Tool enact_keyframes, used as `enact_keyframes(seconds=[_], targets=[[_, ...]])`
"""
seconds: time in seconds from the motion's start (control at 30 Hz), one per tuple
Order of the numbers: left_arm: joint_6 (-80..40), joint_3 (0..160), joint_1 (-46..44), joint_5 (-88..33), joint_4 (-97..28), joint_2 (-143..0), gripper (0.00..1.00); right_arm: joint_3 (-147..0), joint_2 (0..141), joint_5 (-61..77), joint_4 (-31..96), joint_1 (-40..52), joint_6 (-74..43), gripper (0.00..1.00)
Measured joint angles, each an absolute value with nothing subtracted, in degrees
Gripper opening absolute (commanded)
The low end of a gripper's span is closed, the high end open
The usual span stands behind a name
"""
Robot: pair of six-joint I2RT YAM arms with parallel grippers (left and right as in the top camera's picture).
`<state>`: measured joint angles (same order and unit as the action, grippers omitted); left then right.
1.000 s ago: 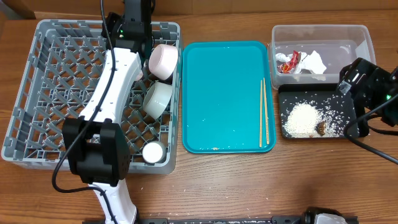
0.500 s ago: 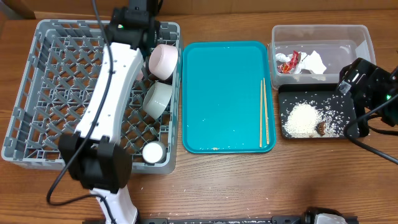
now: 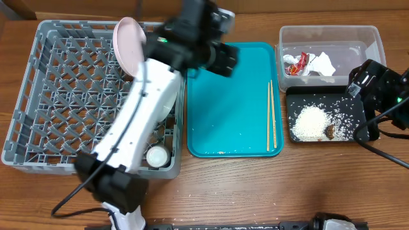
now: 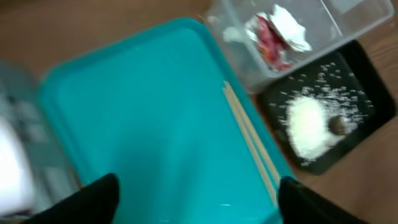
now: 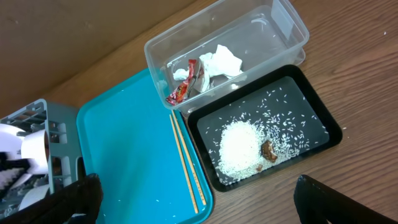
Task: Sort waste into correct bins and load items into the dishwasher
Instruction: 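Reach the left gripper to the wooden chopsticks on the teal tray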
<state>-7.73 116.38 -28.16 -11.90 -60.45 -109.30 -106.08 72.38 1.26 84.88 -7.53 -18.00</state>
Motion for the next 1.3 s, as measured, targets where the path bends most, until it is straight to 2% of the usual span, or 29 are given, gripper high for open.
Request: enact_keyframes(seconds=[0.07,0.2,0.37,0.73,0.87,1.03,1.3], targets=[[-12.27,116.38,-31.83,-11.33,-60.12,-111.96,0.87,-106.08,72.38,1.23,84.86,-7.53,-17.98,1.0],[-19.55,115.98,-37.85,-10.74,-56.8,-121.21,0.75,-106.08,72.38,1.23,84.88,-7.53,-17.98,1.0],[-24.16,115.74,-41.5,-8.8,-52.9,-130.28,0.7,-106.08,72.38,1.23,84.88,-7.51,-18.0,1.0],[-28.4,115.48,-46.92,4.62,-49.3,-133.53,0.51,-106.08,72.38,1.23,84.86,-7.51,-17.98,1.0],[-29.67,115.48,-47.22,6.74,-48.1,-133.58,0.5,-106.08,72.38,1.26,84.88,-7.53,-18.0,1.0],[-30.87,115.48,-47.22,7.16,-47.29,-135.24,0.54,-106.08,72.38,1.26,84.86,-7.51,-17.96,1.0],[-31.44,115.48,-47.29,7.16,-47.2,-139.09,0.51,-106.08,72.38,1.23,84.84,-7.53,-17.98,1.0]])
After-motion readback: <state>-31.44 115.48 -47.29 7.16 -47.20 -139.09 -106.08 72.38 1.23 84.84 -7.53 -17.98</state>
